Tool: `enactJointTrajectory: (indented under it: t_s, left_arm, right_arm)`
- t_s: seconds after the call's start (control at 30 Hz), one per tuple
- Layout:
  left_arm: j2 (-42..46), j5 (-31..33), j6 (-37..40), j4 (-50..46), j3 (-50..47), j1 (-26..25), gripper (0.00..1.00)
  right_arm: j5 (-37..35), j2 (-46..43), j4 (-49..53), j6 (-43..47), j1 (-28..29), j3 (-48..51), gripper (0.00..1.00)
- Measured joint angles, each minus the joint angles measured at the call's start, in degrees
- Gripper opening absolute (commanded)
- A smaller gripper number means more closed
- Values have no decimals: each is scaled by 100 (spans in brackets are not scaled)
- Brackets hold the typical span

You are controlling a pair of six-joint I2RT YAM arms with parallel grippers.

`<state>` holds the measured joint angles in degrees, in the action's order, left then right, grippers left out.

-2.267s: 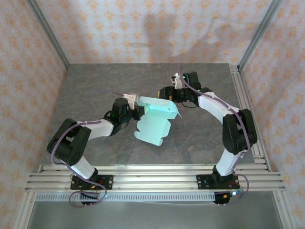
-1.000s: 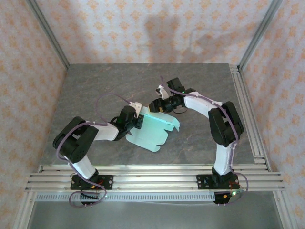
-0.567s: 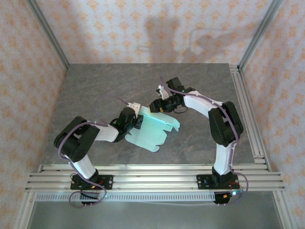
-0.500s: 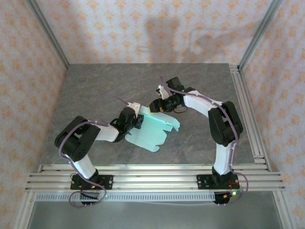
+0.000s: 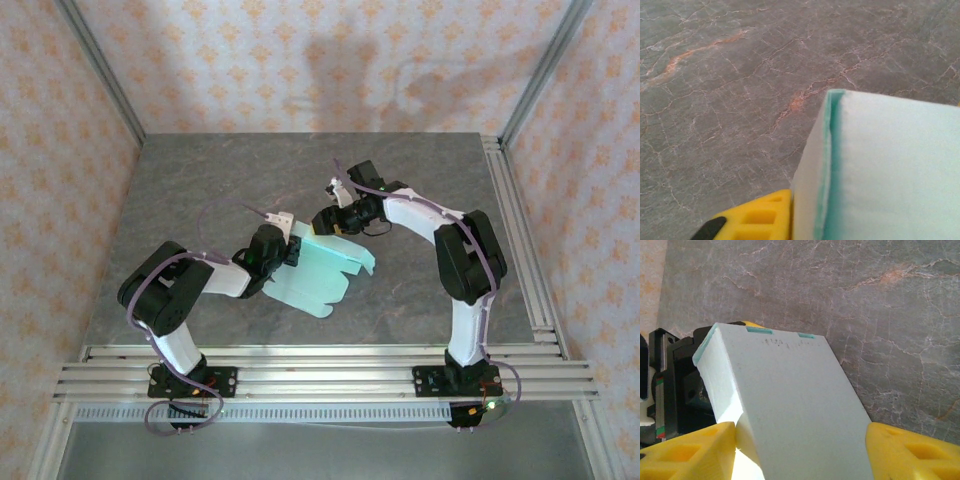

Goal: Fold the paper box

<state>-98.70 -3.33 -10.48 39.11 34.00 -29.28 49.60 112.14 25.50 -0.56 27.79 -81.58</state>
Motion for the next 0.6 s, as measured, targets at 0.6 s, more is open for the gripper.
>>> enactJointTrajectory:
  t_s: [0.6]
  left_arm:
    - [94, -74, -35, -170, 0, -35, 0]
  right_arm:
    - [42, -245, -330, -332, -57, 201, 67]
